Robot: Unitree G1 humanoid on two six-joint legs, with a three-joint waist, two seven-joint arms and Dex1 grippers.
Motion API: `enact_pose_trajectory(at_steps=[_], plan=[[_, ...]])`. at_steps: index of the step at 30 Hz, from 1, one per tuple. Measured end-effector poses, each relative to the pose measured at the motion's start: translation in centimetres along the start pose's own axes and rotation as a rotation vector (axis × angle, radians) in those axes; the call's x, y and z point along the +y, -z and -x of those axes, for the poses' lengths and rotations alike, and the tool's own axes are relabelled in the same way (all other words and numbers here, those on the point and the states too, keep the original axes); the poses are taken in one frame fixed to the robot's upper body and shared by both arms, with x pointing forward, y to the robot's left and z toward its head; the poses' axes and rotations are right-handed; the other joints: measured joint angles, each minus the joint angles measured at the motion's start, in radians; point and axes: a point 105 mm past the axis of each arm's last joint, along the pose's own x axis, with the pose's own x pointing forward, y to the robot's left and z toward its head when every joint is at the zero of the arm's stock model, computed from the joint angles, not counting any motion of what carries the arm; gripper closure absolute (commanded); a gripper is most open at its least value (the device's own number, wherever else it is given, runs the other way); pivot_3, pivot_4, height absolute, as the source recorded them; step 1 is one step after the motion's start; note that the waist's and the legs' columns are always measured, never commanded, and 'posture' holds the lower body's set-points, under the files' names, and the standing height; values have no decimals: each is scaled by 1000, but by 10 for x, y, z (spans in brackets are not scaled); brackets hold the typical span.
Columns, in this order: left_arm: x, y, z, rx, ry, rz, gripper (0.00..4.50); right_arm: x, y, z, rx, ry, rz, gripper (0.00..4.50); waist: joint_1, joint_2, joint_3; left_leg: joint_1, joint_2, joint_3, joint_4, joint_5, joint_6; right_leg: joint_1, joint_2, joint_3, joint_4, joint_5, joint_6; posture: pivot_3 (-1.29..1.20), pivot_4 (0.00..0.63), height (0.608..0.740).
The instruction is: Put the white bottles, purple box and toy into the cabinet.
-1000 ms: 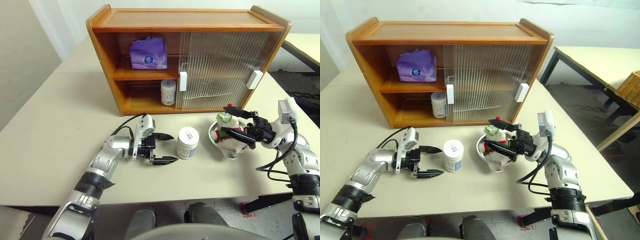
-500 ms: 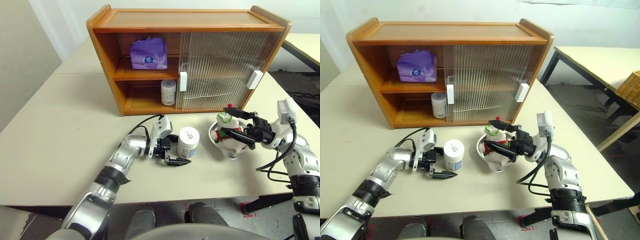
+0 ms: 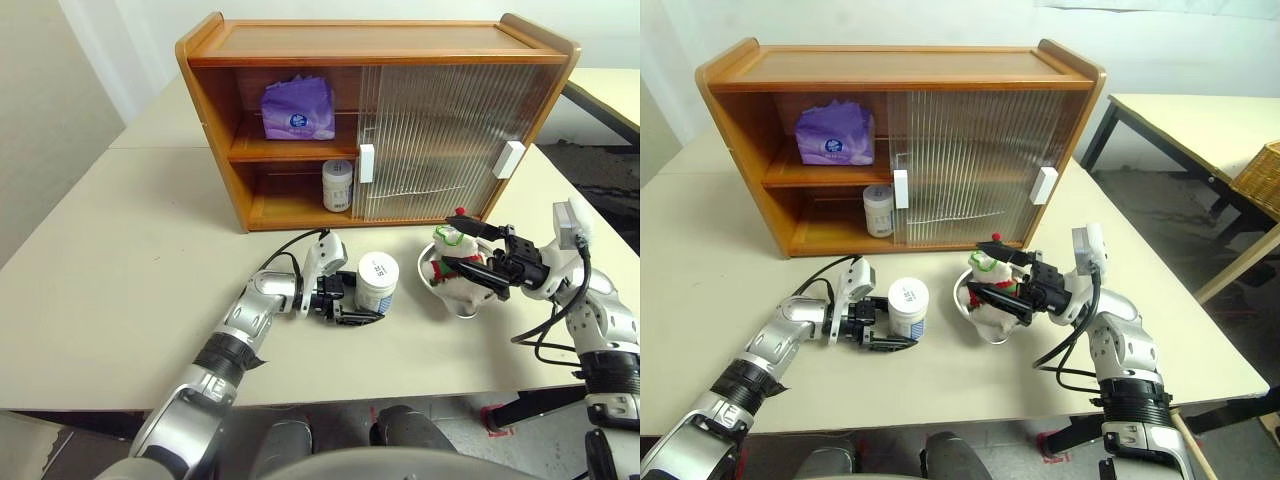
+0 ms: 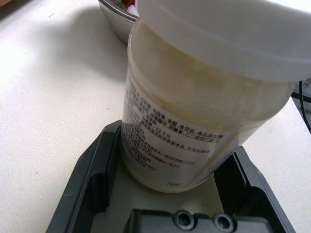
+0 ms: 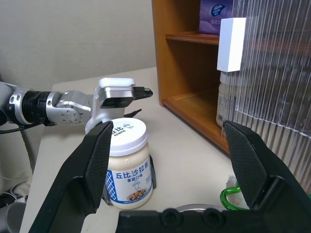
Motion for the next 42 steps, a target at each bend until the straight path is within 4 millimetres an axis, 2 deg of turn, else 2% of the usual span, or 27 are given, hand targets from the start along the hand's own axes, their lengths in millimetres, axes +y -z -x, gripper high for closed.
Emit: enact_pose_trajectory(at_steps=[3,8,14,23,29,42], plan=[[18,-2,6,-29,-141,-10,1333,0,-1,-1,-1,-1,2,0,-1,0,0,0,0,0,0,0,0,0,0,0,0,0,0,-147,0,740],[55,-15,32,-106,-417,-46,1333,0,-1,-1,-2,-2,2,0,-4,0,0,0,0,0,-1,0,0,-1,1,0,0,0,0,-139,0,740],[82,-25,56,-194,-642,-4,1333,-1,-1,-1,-3,-4,4,0,-3,0,0,-1,-1,0,-1,0,0,0,0,0,0,1,-2,-138,0,740],[103,-15,77,-206,-837,78,1333,-2,-3,-3,-7,-7,8,0,-3,-1,1,0,-1,0,-1,0,0,0,1,0,0,1,-1,-138,0,740],[125,-19,90,-187,-922,97,1333,-1,-3,-3,-10,-21,9,0,-1,-1,1,0,-1,0,0,0,0,0,1,0,0,3,-2,-141,0,740],[144,-11,92,-143,-1013,170,1333,9,-16,-4,-97,-104,18,0,-1,-2,1,0,-2,0,1,2,0,2,1,1,0,2,4,-144,0,740]])
